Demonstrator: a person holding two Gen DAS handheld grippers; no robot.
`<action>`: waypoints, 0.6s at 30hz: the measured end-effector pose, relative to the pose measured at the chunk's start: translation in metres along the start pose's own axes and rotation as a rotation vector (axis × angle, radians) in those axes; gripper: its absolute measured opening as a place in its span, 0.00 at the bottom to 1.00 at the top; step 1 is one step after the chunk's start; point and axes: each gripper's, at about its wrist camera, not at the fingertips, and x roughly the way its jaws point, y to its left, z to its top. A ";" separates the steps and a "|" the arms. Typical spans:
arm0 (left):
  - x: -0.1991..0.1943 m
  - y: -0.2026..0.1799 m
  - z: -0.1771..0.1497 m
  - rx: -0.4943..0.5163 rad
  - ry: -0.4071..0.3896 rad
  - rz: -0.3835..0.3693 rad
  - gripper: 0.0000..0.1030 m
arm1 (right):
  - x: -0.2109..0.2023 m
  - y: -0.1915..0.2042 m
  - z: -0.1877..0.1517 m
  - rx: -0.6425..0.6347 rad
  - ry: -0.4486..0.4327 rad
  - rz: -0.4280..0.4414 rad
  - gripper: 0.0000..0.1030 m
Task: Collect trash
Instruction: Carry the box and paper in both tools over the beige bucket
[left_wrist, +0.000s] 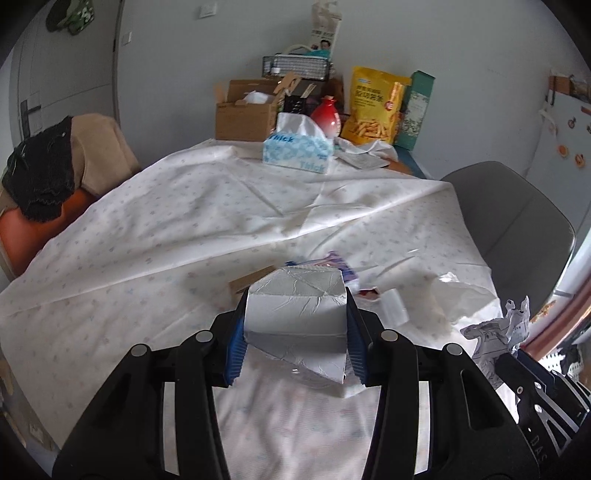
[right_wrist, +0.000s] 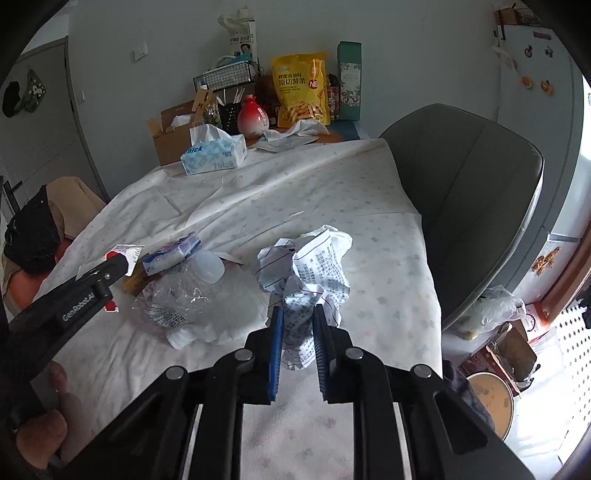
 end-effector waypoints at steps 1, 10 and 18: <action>-0.002 -0.005 0.001 0.008 -0.005 -0.004 0.45 | -0.005 -0.001 0.000 -0.002 -0.013 0.000 0.16; -0.020 -0.045 0.003 0.086 -0.035 -0.050 0.45 | -0.035 -0.027 0.004 0.048 -0.084 -0.034 0.16; -0.033 -0.096 0.001 0.164 -0.045 -0.134 0.45 | -0.064 -0.071 0.006 0.121 -0.159 -0.123 0.16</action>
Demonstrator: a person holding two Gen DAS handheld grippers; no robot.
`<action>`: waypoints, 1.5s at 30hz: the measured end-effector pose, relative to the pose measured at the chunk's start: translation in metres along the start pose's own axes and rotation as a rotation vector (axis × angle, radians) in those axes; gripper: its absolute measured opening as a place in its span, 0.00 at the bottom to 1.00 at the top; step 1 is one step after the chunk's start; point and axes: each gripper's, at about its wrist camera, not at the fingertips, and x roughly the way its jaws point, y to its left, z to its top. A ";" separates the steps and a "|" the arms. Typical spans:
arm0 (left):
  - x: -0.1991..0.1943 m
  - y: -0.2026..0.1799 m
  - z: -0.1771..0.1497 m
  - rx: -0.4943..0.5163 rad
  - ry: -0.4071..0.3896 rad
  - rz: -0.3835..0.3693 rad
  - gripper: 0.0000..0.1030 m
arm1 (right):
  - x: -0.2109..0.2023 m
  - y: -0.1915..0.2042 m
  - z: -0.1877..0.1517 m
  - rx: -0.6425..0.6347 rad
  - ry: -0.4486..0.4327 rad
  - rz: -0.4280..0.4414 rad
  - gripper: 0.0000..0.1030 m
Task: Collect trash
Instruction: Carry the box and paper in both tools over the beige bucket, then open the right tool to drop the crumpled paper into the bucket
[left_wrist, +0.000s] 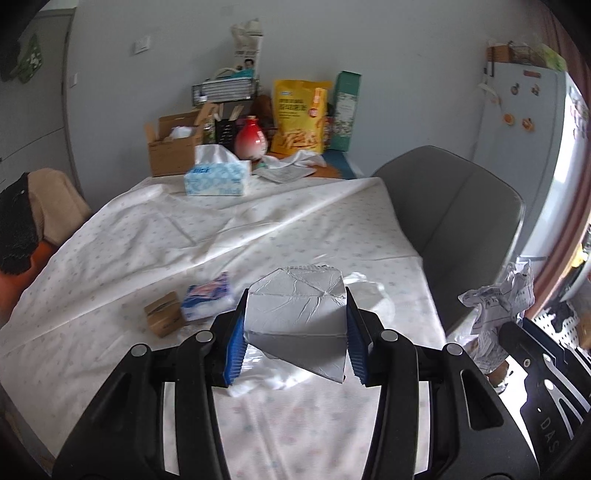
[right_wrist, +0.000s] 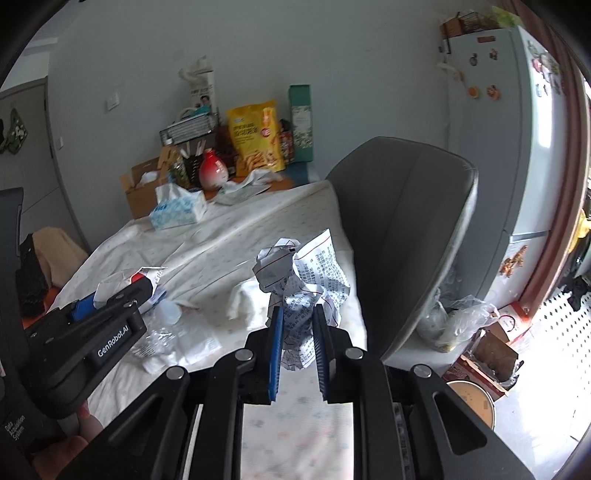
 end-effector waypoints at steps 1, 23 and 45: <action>0.000 -0.009 0.001 0.014 0.000 -0.017 0.45 | -0.002 -0.007 0.001 0.012 -0.005 -0.012 0.16; 0.000 -0.206 -0.016 0.311 0.048 -0.333 0.45 | -0.050 -0.190 -0.013 0.292 -0.081 -0.329 0.16; 0.043 -0.323 -0.054 0.457 0.177 -0.403 0.45 | -0.019 -0.311 -0.062 0.451 0.040 -0.395 0.16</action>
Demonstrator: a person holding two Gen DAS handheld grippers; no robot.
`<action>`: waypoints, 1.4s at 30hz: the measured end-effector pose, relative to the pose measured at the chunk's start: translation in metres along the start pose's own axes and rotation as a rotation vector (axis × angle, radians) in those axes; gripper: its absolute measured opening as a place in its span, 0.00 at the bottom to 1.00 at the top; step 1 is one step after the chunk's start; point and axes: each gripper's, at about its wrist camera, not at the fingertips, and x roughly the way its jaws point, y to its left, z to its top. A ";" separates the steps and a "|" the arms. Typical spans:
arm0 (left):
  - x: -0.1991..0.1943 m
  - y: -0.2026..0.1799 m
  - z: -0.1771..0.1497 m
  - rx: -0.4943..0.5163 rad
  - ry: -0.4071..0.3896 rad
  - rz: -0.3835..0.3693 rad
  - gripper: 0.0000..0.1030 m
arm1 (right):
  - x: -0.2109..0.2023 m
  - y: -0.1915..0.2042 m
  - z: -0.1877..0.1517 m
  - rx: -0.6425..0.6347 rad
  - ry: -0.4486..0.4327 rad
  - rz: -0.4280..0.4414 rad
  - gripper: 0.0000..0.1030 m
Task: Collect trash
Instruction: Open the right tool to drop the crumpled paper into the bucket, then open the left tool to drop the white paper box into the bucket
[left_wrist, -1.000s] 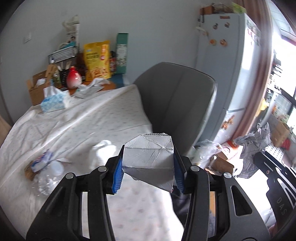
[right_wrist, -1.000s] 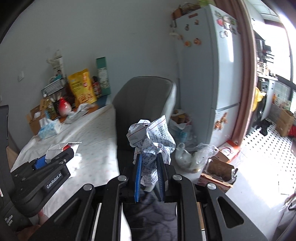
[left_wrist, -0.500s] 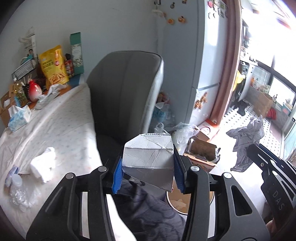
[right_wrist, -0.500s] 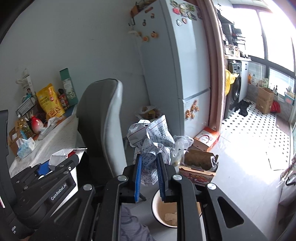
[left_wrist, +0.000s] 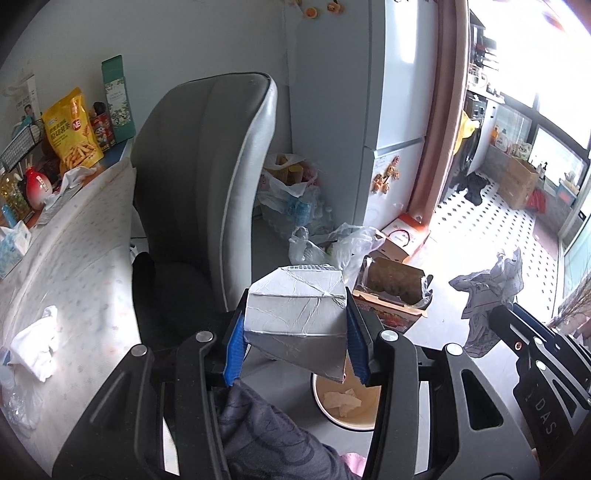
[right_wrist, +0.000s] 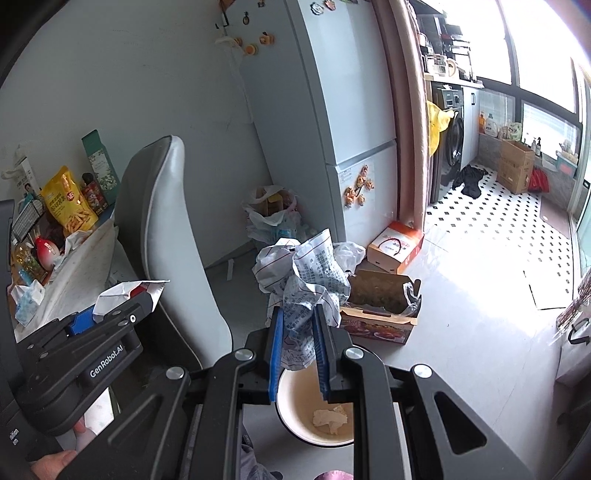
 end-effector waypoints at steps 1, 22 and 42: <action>0.004 -0.003 0.001 0.005 0.003 -0.003 0.45 | 0.003 -0.002 0.002 0.002 0.002 -0.004 0.16; 0.040 -0.031 -0.001 0.051 0.076 -0.031 0.45 | 0.030 -0.029 0.001 0.060 0.056 -0.068 0.42; 0.040 -0.108 -0.012 0.204 0.106 -0.147 0.79 | -0.019 -0.113 -0.009 0.202 -0.012 -0.208 0.47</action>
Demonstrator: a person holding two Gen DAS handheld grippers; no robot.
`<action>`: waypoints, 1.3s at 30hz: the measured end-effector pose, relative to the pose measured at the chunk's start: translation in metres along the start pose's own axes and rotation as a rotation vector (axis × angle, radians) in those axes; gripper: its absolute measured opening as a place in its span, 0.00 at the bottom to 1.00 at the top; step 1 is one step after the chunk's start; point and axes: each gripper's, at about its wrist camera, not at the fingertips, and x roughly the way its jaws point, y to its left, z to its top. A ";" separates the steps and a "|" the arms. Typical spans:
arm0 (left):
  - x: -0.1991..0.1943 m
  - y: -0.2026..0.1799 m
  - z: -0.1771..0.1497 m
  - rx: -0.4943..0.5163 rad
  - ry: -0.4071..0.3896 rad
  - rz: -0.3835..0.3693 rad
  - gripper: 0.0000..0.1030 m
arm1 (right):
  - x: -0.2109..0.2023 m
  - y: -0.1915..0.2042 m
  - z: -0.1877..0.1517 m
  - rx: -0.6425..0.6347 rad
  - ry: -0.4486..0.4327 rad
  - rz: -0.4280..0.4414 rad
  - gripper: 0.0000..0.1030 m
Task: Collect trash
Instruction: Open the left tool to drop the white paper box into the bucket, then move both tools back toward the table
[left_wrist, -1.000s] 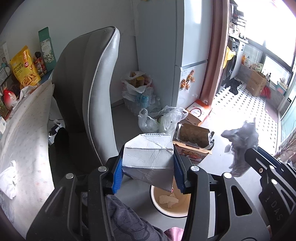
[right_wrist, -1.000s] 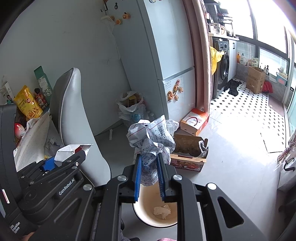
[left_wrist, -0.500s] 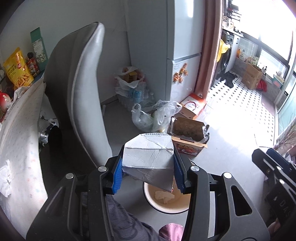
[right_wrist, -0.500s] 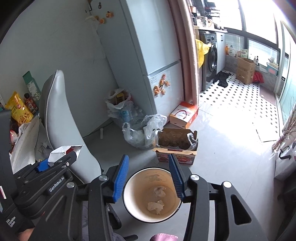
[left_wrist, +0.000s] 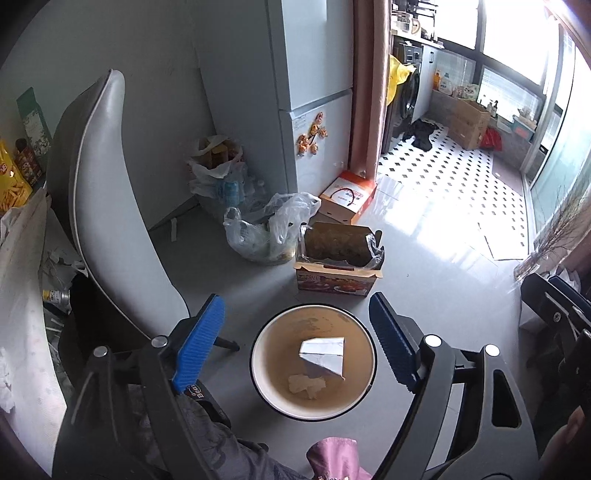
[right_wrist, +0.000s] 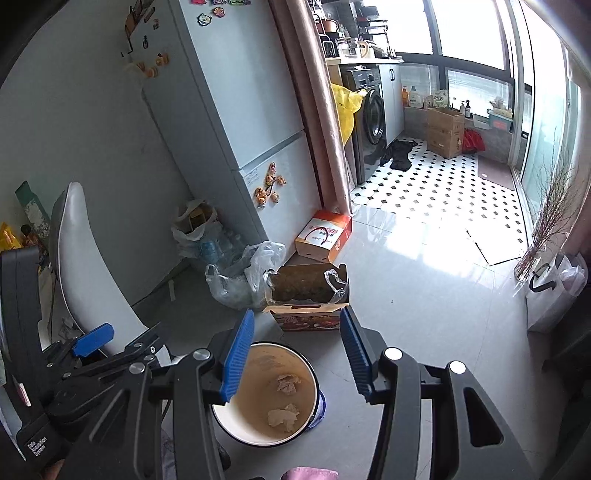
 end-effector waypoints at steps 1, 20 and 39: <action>0.000 0.005 0.001 -0.007 0.002 0.015 0.81 | 0.000 0.000 0.000 0.000 0.001 0.005 0.47; -0.091 0.134 -0.026 -0.254 -0.124 0.228 0.95 | -0.032 0.097 -0.013 -0.138 -0.031 0.197 0.85; -0.165 0.243 -0.089 -0.439 -0.194 0.363 0.95 | -0.085 0.214 -0.064 -0.309 -0.036 0.348 0.92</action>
